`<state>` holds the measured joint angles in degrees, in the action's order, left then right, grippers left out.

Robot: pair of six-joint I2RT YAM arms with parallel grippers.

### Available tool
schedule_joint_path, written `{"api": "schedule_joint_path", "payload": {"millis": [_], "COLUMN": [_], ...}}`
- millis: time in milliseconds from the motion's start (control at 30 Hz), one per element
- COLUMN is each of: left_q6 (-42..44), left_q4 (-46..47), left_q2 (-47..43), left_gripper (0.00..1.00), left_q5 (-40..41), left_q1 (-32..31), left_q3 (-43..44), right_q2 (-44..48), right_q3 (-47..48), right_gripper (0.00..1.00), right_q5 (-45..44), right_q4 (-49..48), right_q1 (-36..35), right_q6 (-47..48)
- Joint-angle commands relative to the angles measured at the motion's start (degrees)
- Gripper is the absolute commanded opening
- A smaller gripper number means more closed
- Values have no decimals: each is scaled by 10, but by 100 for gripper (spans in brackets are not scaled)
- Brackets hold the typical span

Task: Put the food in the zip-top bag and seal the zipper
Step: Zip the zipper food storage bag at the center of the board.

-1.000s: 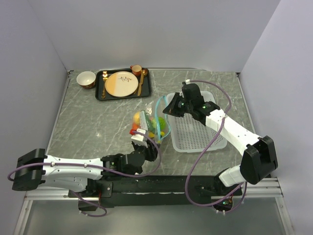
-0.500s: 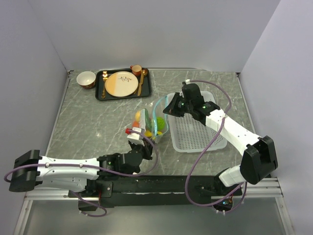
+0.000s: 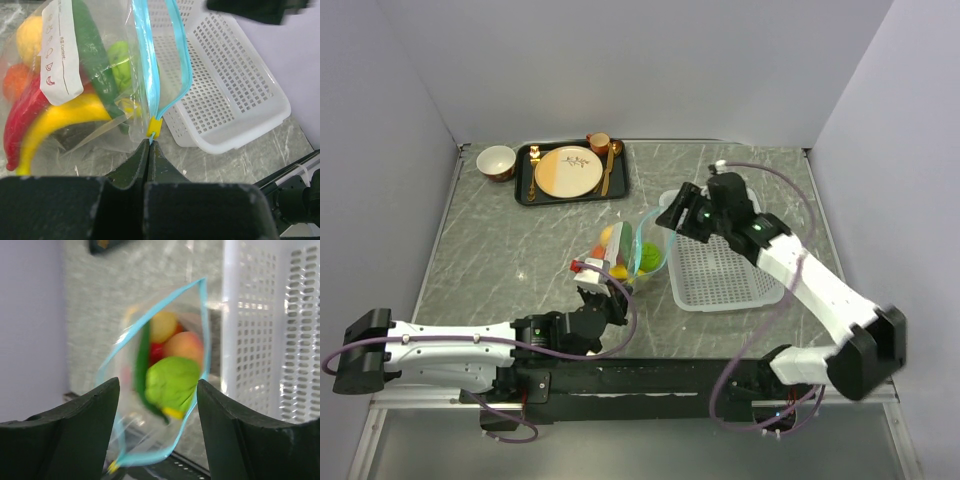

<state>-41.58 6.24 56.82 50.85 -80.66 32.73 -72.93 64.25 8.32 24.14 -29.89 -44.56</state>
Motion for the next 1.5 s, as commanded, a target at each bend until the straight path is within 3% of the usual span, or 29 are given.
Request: {"api": "schedule_joint_path", "payload": {"millis": [0, 233, 433, 1467], "left_q6": [6, 19, 28, 53], "left_q4": [13, 28, 36, 67], "left_q2": [-6, 0, 15, 58], "left_gripper": [1, 1, 1, 1], "left_q5": [-1, -22, -36, -60], "left_q1": [-1, -1, -1, -2], "left_q3": [31, 40, 48, 59], "right_q2": [123, 207, 195, 147], "right_q3": [-39, -132, -147, -180], "right_gripper": [68, 61, 57, 42], "right_q5": [-38, 11, 17, 36], "right_q4": [36, 2, -40, -78], "right_q1": [-17, -83, -125, -163], "right_q6": [-51, -184, -236, -287]}}
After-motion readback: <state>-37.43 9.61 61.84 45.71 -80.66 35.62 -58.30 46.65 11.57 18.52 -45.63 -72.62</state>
